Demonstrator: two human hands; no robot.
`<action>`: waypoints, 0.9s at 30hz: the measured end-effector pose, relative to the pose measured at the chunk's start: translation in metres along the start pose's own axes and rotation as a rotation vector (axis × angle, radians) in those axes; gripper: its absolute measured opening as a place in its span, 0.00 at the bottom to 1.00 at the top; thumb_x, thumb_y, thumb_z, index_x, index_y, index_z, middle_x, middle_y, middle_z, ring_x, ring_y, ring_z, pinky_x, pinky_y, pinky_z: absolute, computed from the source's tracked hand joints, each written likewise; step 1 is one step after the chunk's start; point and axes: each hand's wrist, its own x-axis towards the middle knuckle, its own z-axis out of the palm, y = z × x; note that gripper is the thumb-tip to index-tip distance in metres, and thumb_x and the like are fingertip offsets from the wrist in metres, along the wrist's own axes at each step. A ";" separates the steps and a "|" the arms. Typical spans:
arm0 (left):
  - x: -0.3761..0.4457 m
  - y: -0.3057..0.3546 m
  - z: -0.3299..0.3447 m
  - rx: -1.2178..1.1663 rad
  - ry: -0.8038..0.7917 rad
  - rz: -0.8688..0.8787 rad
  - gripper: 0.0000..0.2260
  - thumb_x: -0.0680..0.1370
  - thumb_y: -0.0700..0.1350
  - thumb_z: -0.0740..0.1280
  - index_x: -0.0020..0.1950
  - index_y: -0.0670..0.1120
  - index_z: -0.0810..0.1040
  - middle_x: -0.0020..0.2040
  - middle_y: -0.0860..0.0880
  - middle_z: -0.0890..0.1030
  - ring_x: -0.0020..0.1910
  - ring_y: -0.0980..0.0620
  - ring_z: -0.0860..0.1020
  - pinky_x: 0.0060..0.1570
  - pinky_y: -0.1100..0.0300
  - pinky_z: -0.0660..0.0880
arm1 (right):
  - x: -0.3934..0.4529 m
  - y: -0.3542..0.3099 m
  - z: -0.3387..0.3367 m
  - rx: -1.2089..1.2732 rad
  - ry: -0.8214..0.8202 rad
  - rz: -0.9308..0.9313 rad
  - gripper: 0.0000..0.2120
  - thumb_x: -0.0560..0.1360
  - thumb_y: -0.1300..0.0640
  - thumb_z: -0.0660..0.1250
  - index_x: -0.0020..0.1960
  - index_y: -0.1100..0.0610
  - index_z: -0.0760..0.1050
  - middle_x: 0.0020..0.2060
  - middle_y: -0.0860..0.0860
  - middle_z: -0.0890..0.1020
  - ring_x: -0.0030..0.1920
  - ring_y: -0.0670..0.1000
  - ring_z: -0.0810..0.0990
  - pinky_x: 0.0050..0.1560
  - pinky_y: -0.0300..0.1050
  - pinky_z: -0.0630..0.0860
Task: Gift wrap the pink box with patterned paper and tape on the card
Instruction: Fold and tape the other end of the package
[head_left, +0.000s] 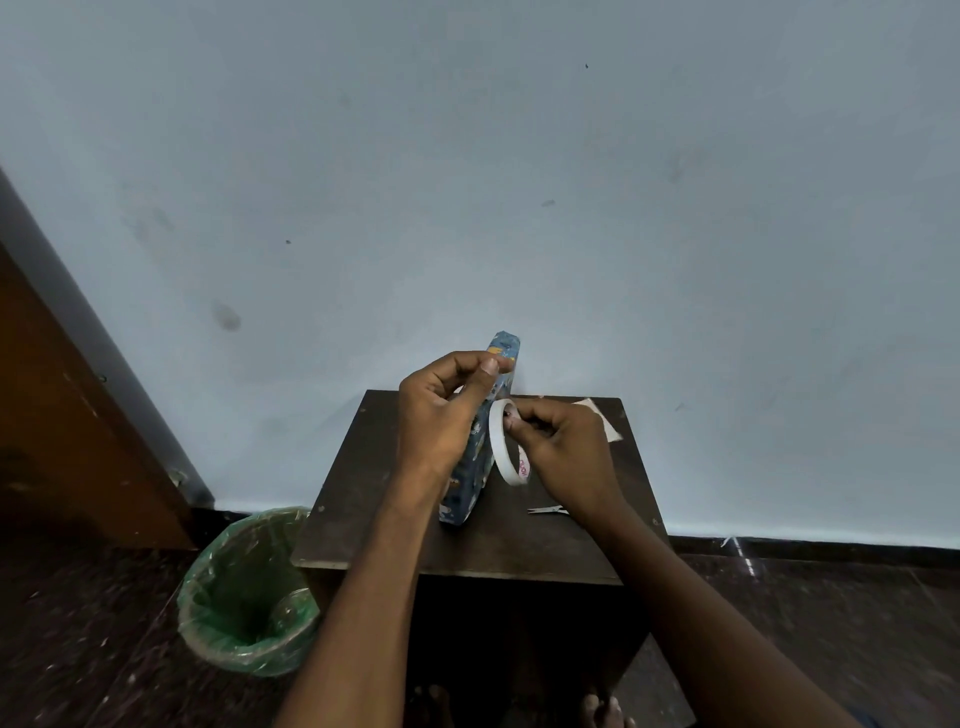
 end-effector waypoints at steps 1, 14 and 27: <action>0.000 0.001 0.000 0.001 -0.006 0.003 0.06 0.84 0.42 0.71 0.51 0.44 0.87 0.51 0.48 0.89 0.57 0.49 0.87 0.61 0.50 0.81 | 0.000 -0.001 0.000 0.031 -0.005 0.013 0.06 0.80 0.58 0.72 0.52 0.53 0.88 0.44 0.42 0.88 0.48 0.42 0.87 0.50 0.44 0.80; -0.001 0.019 -0.008 0.039 -0.218 -0.081 0.10 0.82 0.35 0.70 0.63 0.44 0.83 0.50 0.46 0.90 0.62 0.48 0.85 0.68 0.51 0.79 | 0.001 -0.008 0.001 0.233 -0.012 0.184 0.11 0.83 0.60 0.68 0.44 0.65 0.76 0.28 0.53 0.82 0.27 0.50 0.78 0.31 0.40 0.74; -0.001 0.023 -0.009 0.028 -0.200 -0.107 0.11 0.79 0.38 0.75 0.60 0.46 0.85 0.50 0.46 0.90 0.61 0.52 0.85 0.64 0.58 0.79 | 0.003 -0.007 -0.002 0.284 -0.077 0.191 0.11 0.84 0.58 0.66 0.49 0.67 0.76 0.35 0.57 0.83 0.35 0.50 0.81 0.37 0.52 0.81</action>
